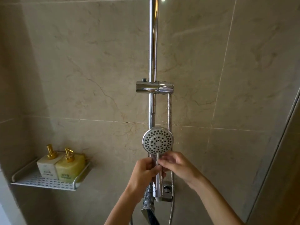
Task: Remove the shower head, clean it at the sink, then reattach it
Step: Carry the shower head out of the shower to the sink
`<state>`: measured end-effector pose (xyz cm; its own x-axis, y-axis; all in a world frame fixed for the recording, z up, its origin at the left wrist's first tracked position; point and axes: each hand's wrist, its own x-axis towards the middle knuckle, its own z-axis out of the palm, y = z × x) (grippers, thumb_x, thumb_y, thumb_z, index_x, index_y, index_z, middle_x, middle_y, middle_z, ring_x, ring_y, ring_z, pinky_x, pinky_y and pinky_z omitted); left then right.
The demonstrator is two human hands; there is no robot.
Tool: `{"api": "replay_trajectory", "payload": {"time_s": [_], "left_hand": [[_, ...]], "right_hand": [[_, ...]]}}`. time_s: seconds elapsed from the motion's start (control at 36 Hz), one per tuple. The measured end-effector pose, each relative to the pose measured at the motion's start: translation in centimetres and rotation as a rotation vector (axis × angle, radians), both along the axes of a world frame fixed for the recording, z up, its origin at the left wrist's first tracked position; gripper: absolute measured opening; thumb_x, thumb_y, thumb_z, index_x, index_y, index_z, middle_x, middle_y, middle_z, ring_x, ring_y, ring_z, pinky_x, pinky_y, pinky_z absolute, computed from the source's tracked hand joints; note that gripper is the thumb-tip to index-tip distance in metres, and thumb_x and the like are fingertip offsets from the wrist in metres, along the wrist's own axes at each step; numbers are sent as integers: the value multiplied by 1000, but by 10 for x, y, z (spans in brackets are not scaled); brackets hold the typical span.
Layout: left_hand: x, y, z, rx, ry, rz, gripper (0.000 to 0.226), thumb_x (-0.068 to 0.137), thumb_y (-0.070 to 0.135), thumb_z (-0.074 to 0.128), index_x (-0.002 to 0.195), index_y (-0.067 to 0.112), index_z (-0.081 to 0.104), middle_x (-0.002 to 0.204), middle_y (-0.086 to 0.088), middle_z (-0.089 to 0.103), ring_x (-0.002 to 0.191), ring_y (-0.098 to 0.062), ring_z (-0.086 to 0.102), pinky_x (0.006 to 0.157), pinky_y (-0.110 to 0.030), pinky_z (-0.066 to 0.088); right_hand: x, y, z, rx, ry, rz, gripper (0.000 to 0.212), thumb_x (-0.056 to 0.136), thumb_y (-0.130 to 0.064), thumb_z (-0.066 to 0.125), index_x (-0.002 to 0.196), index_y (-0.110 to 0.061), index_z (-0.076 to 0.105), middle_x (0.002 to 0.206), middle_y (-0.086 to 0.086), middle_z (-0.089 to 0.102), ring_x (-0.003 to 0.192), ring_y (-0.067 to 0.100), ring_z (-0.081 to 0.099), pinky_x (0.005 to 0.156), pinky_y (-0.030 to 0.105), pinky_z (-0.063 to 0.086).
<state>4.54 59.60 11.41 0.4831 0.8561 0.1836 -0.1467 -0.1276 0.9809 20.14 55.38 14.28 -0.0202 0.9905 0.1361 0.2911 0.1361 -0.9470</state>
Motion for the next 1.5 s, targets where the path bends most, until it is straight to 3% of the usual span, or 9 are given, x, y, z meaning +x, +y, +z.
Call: {"api": "replay_trajectory", "payload": {"time_s": [0.22,0.42,0.53,0.75,0.86,1.0,1.08,1.39,1.5], "left_hand": [[-1,1,-11,-57,-28,15,10,92,-4,59,97,-4,68,82,-21,73,74,-28,73,61,-30,55],[-2,2,-10,-28,-51,-19,19,93,15,65,102,-3,68,91,-26,72,81,-33,73,75,-47,56],[-8,-4,-12,-37,-57,-74,28,92,22,68,107,-1,66,97,-23,73,87,-38,72,79,-56,56],[-18,-16,-16,20,47,-75,39,88,22,72,80,-9,51,70,-11,38,66,-22,36,60,-29,35],[-19,-17,-17,25,97,-78,23,90,13,69,72,5,57,62,0,53,61,-14,54,61,-25,41],[-21,-21,-17,48,83,-44,21,87,15,68,72,5,57,63,-3,39,61,-17,36,56,-26,31],[-23,-22,-20,20,64,-72,31,84,19,69,89,-11,59,70,-14,48,66,-23,44,61,-34,43],[-22,-32,-25,-36,70,-198,13,93,9,64,96,-3,69,87,-29,65,78,-31,65,74,-43,57],[-20,-37,-25,-34,90,-254,9,94,8,64,91,2,71,76,-8,73,76,-20,73,66,-26,56]], "right_hand": [[-10,4,-2,21,-9,-64,10,95,-12,66,102,-17,69,101,2,75,92,6,70,81,21,56],[-16,0,1,-1,63,-96,13,99,-24,59,111,-27,65,101,-21,73,98,-7,67,72,7,51],[-14,-2,4,4,58,-110,21,98,-31,59,119,-29,63,115,-16,71,108,-6,64,84,14,51],[-15,-6,11,80,91,-163,14,99,-20,58,111,-22,67,101,-11,74,98,1,67,90,25,51],[-19,-10,8,89,119,-135,20,95,-23,65,115,-22,66,108,-10,74,106,4,67,98,29,51],[-22,-17,-1,73,201,-57,43,78,-17,79,118,-22,63,112,10,70,111,26,65,102,42,52],[-24,-24,-4,52,223,-2,43,81,-15,79,120,-29,65,116,19,65,114,30,63,100,39,52],[-29,-41,-15,26,221,-205,40,71,-34,84,108,-24,74,107,2,76,106,18,70,97,34,53],[-27,-45,-21,37,209,-310,24,82,-12,78,103,-22,75,104,6,77,104,24,71,90,32,55]]}}
